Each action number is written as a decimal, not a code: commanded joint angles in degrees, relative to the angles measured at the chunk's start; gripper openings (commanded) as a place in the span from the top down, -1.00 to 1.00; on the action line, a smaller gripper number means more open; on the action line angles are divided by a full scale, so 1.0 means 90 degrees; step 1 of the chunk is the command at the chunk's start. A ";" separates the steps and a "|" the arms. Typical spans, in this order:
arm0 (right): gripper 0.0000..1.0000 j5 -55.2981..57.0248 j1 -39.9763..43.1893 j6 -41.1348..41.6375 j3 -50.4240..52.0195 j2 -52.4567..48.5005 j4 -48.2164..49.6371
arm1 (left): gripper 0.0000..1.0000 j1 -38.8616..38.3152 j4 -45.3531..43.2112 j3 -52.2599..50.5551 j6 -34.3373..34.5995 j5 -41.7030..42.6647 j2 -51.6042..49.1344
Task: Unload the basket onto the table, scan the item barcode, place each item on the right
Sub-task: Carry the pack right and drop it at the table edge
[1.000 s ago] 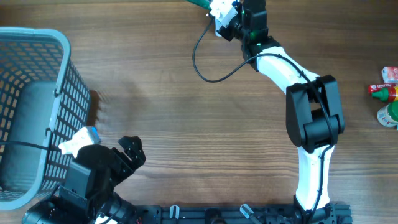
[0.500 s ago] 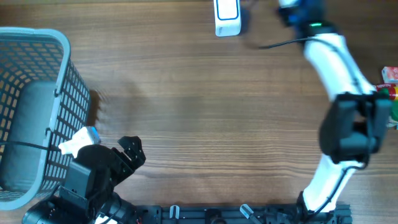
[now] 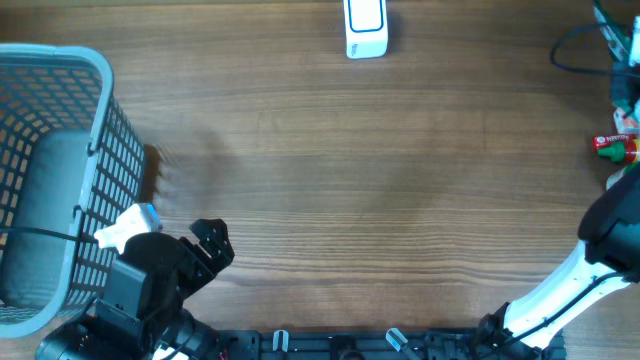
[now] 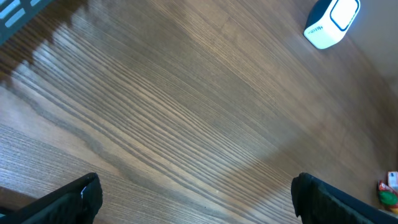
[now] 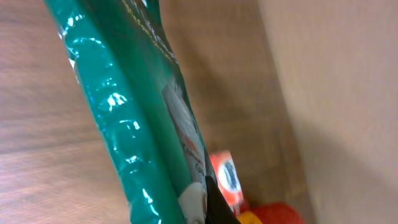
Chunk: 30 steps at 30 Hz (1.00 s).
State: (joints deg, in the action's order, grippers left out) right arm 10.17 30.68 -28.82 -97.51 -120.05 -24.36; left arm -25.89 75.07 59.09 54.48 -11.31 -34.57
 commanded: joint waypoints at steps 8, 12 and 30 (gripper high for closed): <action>-0.99 -0.0165 0.0294 0.1773 0.0085 0.0432 -0.0146 | -1.00 -0.0034 0.0005 0.0005 -0.0104 -0.0085 0.0027; -0.99 -0.1515 0.0032 0.1773 0.0085 0.1598 -0.0141 | -1.00 -0.0034 0.0005 0.0005 -0.0104 -0.0085 0.0027; -1.00 -0.4979 -0.1195 0.3803 0.0087 0.6062 -0.3368 | -1.00 -0.0034 0.0005 0.0005 -0.0104 -0.0085 0.0027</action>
State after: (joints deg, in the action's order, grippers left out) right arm -30.55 20.18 -1.52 -96.40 -69.91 -49.41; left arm -25.89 75.05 59.09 54.48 -11.31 -34.57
